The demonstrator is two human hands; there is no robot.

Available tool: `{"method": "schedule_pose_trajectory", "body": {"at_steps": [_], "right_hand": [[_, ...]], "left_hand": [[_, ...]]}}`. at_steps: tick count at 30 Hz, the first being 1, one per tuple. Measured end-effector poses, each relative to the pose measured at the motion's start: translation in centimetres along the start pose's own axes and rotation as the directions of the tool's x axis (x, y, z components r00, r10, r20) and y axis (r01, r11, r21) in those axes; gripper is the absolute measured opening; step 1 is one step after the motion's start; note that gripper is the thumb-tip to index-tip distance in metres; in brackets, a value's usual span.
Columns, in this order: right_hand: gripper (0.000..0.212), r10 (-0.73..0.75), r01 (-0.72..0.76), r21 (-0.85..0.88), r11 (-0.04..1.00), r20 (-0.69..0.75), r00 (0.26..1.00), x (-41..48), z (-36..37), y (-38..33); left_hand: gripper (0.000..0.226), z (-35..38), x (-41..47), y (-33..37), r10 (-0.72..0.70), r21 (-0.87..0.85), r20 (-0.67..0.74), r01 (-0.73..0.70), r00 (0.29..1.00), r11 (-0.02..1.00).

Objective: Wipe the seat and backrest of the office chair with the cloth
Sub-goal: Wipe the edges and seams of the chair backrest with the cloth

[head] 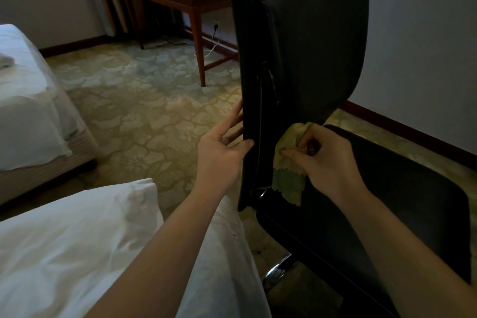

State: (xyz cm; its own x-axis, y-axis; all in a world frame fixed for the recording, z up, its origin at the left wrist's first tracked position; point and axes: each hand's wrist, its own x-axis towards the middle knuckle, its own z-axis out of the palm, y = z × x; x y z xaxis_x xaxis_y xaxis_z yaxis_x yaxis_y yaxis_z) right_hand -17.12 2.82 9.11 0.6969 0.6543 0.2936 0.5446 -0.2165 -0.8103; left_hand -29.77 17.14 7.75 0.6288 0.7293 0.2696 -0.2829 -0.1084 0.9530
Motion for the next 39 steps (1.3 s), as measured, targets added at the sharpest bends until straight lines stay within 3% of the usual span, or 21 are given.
{"method": "schedule_pose_trajectory", "body": {"at_steps": [9,18,21,24,28,33,39], "right_hand": [[0.020,-0.142,0.144,0.015,0.989,-0.110,0.984,1.7,-0.9,-3.5],[0.028,0.055,-0.054,-0.018,0.998,0.052,0.997,-0.3,0.5,0.6],[0.026,0.047,-0.047,-0.007,0.999,0.062,0.997,-1.1,0.4,1.2],[0.019,0.020,-0.017,0.092,0.996,-0.032,0.999,-0.4,-0.3,-0.5],[0.021,-0.083,0.093,0.079,0.992,-0.123,0.989,1.3,-0.8,-3.3],[0.024,-0.081,0.084,0.037,0.996,-0.072,0.994,2.1,-0.3,-3.1],[0.027,0.027,-0.028,0.003,1.000,0.025,0.999,-0.5,0.7,0.8]], "left_hand": [[0.079,0.2,-0.5,0.3,0.009,0.063,0.005,-0.009,1.000,0.998],[0.073,0.7,-0.5,0.4,0.008,0.021,-0.049,-0.007,0.999,1.000],[0.073,0.7,-0.6,0.3,0.006,0.023,-0.051,-0.005,0.999,1.000],[0.074,0.8,-0.6,0.2,0.011,0.031,-0.067,-0.009,0.998,0.999],[0.072,1.1,-0.9,0.2,0.044,0.045,-0.085,-0.041,0.995,0.998],[0.070,1.2,-0.9,0.2,0.041,0.031,-0.090,-0.038,0.995,0.999],[0.072,1.5,-1.0,0.0,0.030,0.011,-0.112,-0.029,0.993,1.000]]}}
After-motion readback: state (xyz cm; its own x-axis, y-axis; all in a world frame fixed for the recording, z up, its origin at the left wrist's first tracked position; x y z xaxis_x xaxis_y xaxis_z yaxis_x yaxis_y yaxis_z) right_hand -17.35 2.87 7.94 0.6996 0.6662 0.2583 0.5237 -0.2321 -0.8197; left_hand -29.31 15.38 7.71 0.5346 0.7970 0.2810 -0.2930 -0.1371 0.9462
